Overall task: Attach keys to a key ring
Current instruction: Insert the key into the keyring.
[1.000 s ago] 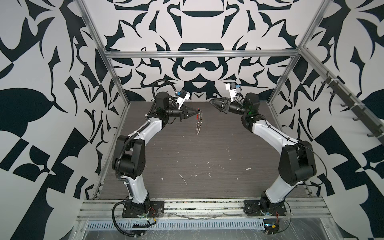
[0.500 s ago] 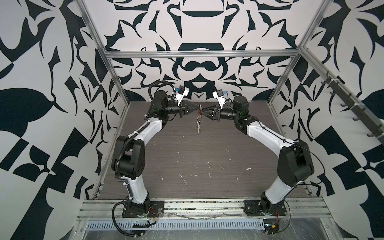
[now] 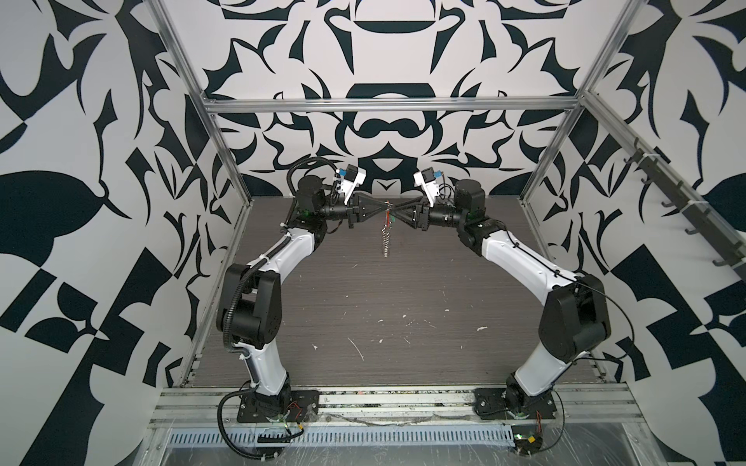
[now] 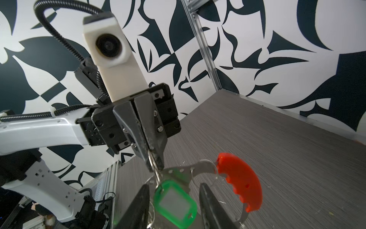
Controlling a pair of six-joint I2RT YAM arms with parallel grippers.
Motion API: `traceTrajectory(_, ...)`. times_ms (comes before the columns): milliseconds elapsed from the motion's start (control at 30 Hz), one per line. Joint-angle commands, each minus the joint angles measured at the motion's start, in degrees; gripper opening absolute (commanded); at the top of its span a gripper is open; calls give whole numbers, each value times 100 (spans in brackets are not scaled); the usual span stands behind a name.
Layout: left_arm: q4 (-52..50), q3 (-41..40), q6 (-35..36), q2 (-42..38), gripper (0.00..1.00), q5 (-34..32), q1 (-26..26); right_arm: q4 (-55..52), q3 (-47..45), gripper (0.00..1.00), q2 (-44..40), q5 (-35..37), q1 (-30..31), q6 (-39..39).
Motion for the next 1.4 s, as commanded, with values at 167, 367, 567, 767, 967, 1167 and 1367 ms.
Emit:
traceTrajectory(167,260,19,-133,40,0,184,-2,-151,468,35,-47,-58,13,-183)
traceTrajectory(367,251,4,-127,32,0,205,-7,-78,488,14,-11,-113,16,-127)
traceTrajectory(567,403,-28,-160,-1,0,129,-5,-105,416,0,-11,-116,17,-151)
traceTrajectory(767,1779,-173,-967,62,0,-139,-4,-118,344,0,35,-178,13,-87)
traceTrajectory(967,4218,-29,-2869,574,0,-401,21,-1,363,0,137,-353,46,194)
traceTrajectory(1167,4281,-67,-2812,594,0,-554,-15,15,460,0,270,-402,200,276)
traceTrajectory(1367,4307,-169,-2776,563,0,-628,-27,-135,652,0,392,-354,259,277)
